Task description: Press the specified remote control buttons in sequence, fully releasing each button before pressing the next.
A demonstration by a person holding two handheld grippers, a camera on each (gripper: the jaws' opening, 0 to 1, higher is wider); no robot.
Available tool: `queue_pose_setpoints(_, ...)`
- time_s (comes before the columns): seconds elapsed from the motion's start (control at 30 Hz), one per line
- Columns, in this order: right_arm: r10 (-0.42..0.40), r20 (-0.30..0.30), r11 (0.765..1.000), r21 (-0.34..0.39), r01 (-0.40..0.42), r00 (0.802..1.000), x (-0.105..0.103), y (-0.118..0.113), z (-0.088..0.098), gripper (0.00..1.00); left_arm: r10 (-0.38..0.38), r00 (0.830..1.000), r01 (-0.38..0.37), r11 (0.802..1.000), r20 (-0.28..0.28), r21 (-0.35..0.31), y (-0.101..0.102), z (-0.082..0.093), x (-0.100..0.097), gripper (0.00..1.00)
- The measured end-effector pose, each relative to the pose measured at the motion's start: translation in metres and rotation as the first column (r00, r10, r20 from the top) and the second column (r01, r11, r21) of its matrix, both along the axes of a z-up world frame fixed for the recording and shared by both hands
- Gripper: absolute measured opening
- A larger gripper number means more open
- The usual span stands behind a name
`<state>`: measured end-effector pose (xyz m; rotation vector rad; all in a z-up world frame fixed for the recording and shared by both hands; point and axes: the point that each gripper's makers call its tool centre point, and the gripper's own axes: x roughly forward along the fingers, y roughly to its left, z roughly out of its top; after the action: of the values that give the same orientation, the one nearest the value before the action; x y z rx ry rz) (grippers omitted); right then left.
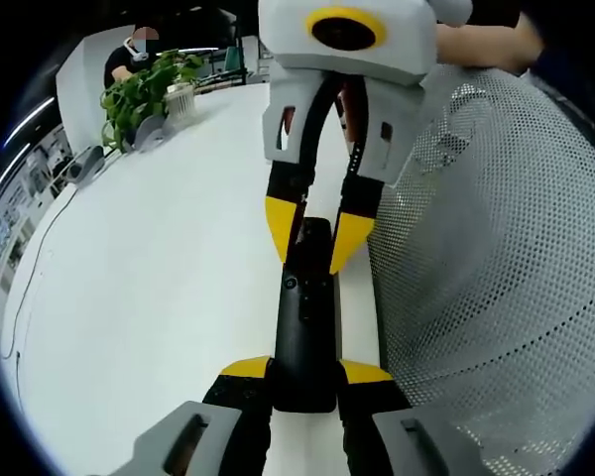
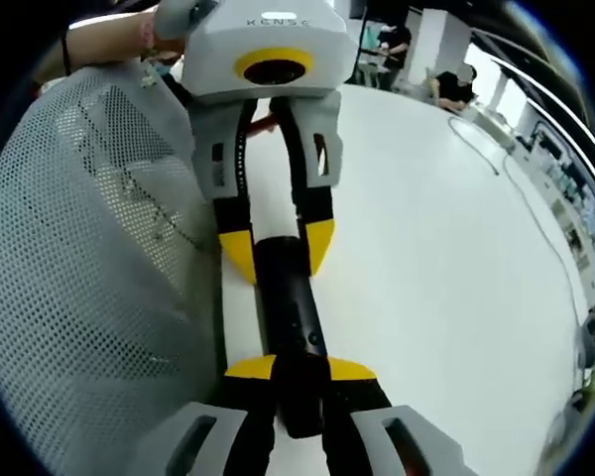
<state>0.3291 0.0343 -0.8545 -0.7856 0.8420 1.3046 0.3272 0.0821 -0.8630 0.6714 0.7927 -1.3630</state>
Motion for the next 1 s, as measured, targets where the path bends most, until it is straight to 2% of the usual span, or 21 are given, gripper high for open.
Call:
queue_pose_setpoints(0.73, 0.001, -0.032, 1.000, 0.025, 0.000, 0.999, -0.0017, 0.0010, -0.0005, 0.17, 0.008, 1.000, -0.008, 1.000, -0.006, -0.009, -0.0002, 0.0005, -0.0003, 0.26)
queue_pose_setpoints(1.0, 0.013, -0.027, 1.000, 0.027, -0.013, 1.000, -0.0023, 0.0008, -0.0004, 0.17, 0.010, 1.000, -0.010, 1.000, -0.006, -0.012, -0.0001, 0.0003, -0.0004, 0.26)
